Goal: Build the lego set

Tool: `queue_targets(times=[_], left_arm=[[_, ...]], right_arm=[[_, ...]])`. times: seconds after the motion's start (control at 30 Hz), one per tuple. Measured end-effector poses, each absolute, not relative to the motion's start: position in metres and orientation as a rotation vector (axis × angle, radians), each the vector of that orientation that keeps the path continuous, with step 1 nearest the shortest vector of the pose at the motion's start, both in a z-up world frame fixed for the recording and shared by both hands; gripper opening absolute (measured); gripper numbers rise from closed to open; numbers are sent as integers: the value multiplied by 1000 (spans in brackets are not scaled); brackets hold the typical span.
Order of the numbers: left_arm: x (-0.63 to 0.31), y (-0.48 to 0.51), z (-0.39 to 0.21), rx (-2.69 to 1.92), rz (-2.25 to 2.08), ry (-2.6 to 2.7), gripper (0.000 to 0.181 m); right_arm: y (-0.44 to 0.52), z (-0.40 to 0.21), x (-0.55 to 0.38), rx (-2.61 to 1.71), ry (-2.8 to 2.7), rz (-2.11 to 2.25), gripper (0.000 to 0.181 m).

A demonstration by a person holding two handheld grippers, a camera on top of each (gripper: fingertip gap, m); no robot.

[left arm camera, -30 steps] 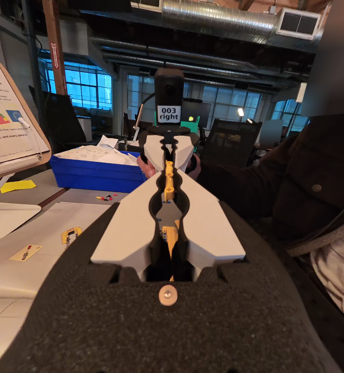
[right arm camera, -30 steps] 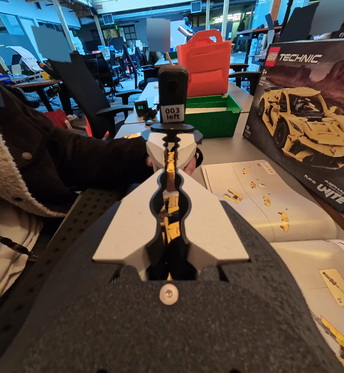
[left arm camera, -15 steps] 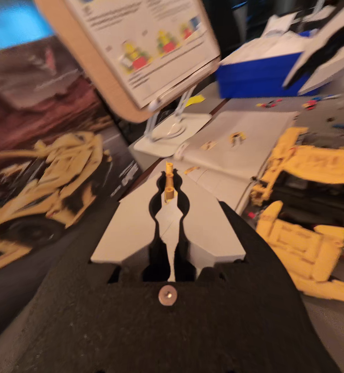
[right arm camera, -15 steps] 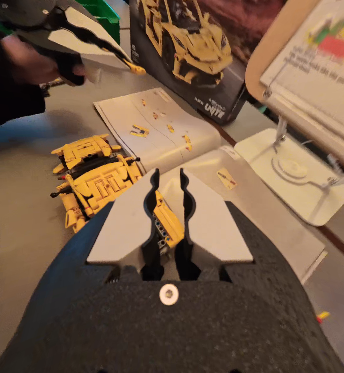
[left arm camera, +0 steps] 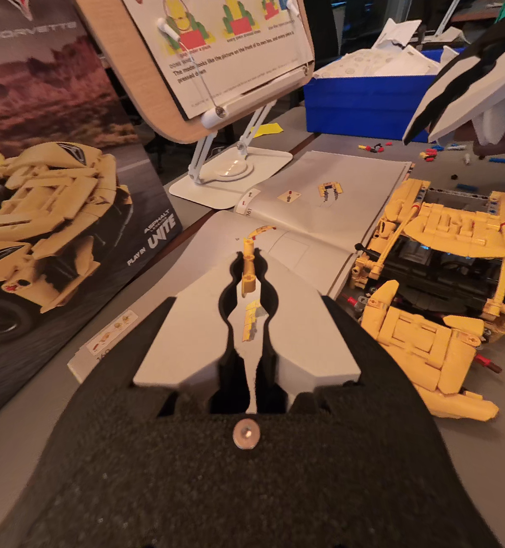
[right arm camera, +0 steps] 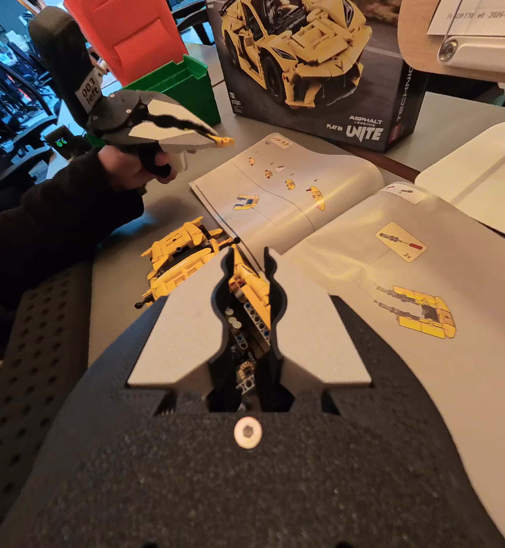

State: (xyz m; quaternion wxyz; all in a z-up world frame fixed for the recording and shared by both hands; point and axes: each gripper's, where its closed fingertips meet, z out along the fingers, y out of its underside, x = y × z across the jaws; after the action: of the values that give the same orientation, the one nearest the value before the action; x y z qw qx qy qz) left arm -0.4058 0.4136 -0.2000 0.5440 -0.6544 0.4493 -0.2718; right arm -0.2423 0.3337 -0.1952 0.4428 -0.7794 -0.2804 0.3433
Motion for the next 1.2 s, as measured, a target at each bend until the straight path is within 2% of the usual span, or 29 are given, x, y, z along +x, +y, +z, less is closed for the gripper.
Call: queue_targets(times=[0.17,0.27,0.43,0.67,0.83,1.03,1.2], left_arm=[[-397,403,-199,-1531,-677,1110,6],[-384,380,-182,-1426,-836,1137,7],[-348,312,-149,-1143,-1030,1286,7],[-316,246,-144,-1144,-1302,1429,7],[-307,226,-136,-1106,-1329,1459,7],[-302,223,-133,-1124,-1303,1448,7],[-302,244,-94,-1143,-1485,1109,7]], right_arm=[[334,-199,-241,-1943,-697,873,15],[327,-192,-250,-1909,-706,960,15],[289,-172,-288,-1789,-913,1183,27],[248,-150,-297,-1647,-1201,1039,28],[234,-155,-300,-1636,-1298,837,23],[231,-150,-308,-1609,-1315,732,6],[244,-127,-316,-1539,-1053,921,6]])
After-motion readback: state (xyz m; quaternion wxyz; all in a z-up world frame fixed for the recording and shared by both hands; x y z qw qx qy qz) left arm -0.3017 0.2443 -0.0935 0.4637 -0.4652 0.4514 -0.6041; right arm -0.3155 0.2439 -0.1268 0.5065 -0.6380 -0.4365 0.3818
